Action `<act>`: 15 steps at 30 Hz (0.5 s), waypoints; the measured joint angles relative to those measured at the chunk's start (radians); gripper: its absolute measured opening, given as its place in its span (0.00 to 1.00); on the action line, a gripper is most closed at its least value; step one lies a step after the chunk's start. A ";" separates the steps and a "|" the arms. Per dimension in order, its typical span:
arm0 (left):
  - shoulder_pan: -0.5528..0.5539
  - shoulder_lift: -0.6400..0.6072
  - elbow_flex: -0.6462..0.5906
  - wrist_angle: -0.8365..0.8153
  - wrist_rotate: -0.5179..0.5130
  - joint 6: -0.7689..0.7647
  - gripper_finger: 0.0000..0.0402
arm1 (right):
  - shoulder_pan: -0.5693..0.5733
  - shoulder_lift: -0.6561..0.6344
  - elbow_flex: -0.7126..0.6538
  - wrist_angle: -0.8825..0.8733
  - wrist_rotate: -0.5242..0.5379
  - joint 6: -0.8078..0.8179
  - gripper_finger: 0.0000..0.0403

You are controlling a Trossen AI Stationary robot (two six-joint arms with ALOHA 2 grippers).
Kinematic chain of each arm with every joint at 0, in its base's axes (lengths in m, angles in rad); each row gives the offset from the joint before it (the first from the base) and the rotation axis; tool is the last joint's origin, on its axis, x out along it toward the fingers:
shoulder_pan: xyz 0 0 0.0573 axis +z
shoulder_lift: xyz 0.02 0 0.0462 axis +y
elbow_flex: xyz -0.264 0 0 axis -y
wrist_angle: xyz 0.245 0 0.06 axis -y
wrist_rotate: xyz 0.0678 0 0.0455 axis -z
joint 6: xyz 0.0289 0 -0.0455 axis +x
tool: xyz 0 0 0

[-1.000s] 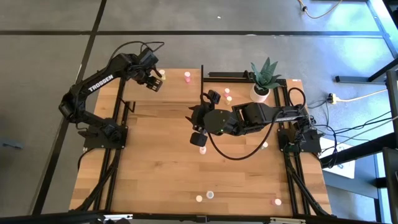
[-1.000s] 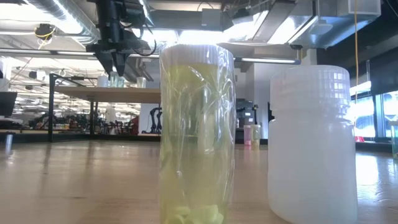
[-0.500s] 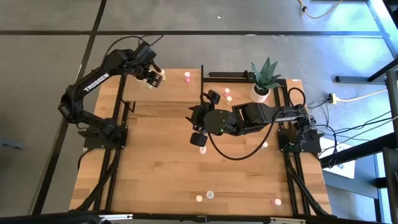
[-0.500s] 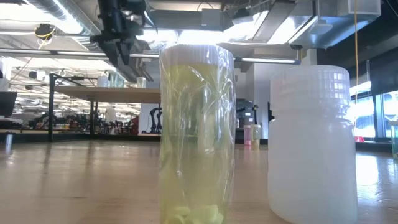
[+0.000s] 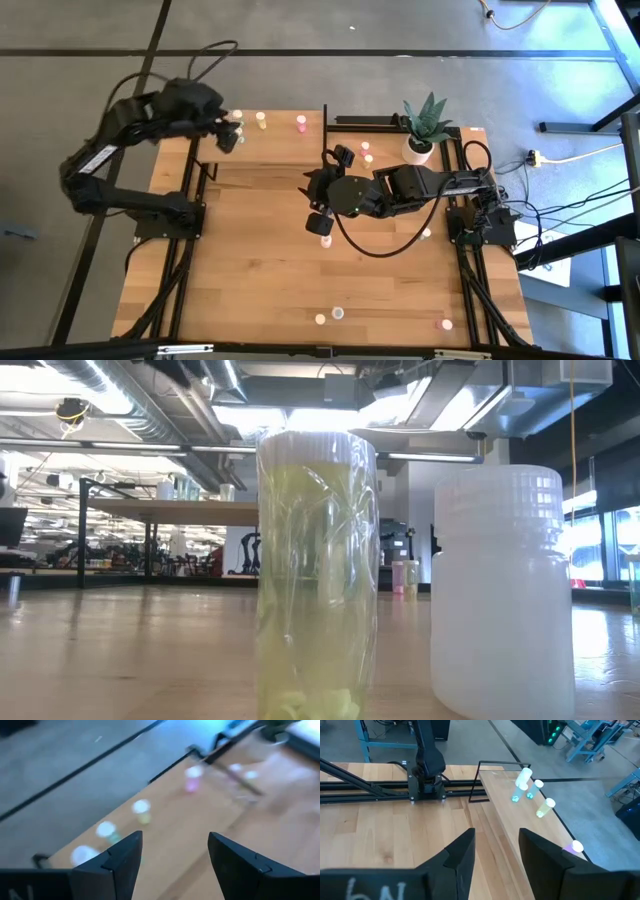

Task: Pick and place medicine bottles onto shelf by color
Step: Put the top white pill bottle aligned with the other white pill bottle on the shelf

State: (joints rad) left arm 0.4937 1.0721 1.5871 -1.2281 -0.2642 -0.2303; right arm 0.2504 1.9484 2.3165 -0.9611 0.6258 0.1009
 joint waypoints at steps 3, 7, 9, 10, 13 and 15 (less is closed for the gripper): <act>-0.106 -0.045 0.000 0.008 0.000 -0.003 0.55 | 0.000 0.000 0.000 0.000 0.000 0.000 0.38; -0.244 -0.077 -0.007 0.013 0.000 -0.003 0.55 | 0.000 0.000 0.000 0.000 0.000 0.000 0.38; -0.312 -0.084 -0.022 0.011 0.000 -0.006 0.55 | 0.000 0.000 0.000 0.000 0.000 0.000 0.38; -0.344 -0.085 -0.030 0.011 0.000 -0.017 0.55 | 0.000 0.000 0.000 0.000 0.000 0.000 0.38; -0.434 -0.085 -0.059 0.011 -0.001 -0.067 0.55 | 0.000 0.000 0.000 0.000 0.000 0.000 0.38; -0.486 -0.085 -0.083 0.010 -0.004 -0.122 0.55 | 0.000 0.000 0.000 0.000 0.000 0.000 0.38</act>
State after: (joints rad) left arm 0.0076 0.9873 1.5041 -1.2179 -0.2680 -0.3521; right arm 0.2508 1.9484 2.3165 -0.9611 0.6258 0.1009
